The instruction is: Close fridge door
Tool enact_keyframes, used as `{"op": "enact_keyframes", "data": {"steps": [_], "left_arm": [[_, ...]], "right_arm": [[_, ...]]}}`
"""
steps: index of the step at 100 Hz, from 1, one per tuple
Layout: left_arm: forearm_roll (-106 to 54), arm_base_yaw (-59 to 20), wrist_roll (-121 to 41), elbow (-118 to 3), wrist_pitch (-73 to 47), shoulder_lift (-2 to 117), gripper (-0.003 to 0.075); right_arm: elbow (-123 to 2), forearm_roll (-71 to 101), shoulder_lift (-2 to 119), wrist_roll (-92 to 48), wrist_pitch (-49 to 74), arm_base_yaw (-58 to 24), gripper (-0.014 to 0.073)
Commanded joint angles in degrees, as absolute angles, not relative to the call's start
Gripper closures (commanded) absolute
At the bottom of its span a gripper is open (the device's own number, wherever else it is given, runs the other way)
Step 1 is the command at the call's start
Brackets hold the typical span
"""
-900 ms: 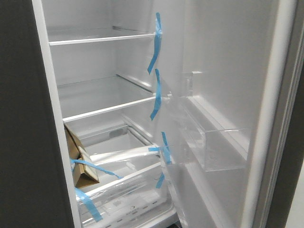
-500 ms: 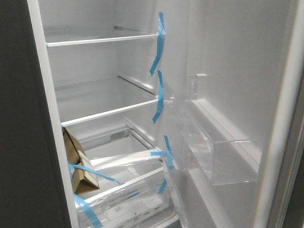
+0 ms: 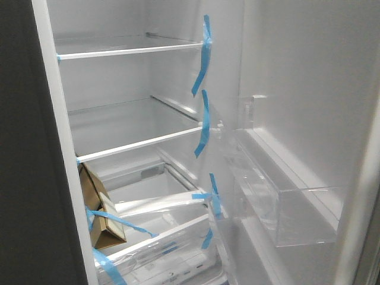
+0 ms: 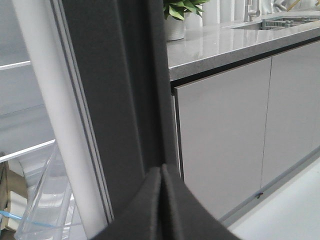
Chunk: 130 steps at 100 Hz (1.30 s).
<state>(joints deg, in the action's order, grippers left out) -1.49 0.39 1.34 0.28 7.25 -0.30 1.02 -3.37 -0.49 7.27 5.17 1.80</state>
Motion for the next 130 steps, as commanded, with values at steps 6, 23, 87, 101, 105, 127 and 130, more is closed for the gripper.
{"op": "enact_keyframes", "data": {"steps": [6,23,87,101,105,127,130], "left_arm": [[-1.7,0.5,1.4,2.3,11.4,-0.9,0.074],[-1.7,0.5,1.4,2.3,11.4,-0.9,0.074],[-1.7,0.5,1.4,2.3,11.4,-0.9,0.074],[-1.7,0.5,1.4,2.3,11.4,-0.9,0.074],[-1.7,0.5,1.4,2.3,11.4,-0.9,0.074],[-1.7,0.5,1.4,2.3,11.4,-0.9,0.074],[-1.7,0.5,1.4,2.3,11.4,-0.9,0.074]], "right_arm": [[2.0,-3.3,-1.7,7.3,0.6,2.1,0.0639],[2.0,-3.3,-1.7,7.3,0.6,2.1,0.0639],[-13.2,1.7,8.0,7.5,0.6,2.1,0.0639],[-23.4,1.7,13.9,7.5,2.3,2.1,0.0639],[-26.2,1.7,15.4,7.5,3.0,2.1,0.0639],[-44.0,1.7,23.9,7.5,12.9,2.1,0.0639],[-45.4,1.7,24.5,7.5,13.4,2.1,0.0639]]}}
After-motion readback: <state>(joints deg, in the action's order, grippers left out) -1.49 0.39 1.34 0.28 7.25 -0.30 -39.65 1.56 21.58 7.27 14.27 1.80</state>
